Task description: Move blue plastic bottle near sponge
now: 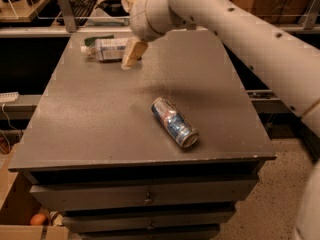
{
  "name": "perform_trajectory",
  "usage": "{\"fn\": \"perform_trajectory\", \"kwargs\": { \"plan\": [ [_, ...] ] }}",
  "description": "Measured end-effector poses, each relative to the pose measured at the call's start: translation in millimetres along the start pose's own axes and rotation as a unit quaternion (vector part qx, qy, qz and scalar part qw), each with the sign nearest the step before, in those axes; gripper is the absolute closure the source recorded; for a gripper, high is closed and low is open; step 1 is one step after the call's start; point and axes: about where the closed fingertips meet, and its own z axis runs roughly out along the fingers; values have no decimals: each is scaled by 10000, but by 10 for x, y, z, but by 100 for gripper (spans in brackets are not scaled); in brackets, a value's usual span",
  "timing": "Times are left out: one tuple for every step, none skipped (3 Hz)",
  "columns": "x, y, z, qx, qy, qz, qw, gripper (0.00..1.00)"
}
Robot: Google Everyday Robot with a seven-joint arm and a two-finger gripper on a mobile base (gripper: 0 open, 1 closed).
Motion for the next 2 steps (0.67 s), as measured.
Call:
{"fn": "perform_trajectory", "kwargs": {
  "plan": [
    [16, -16, -800, 456, 61, 121, 9989, 0],
    [290, -2, -1111, 599, 275, 283, 9974, 0]
  ]
}}
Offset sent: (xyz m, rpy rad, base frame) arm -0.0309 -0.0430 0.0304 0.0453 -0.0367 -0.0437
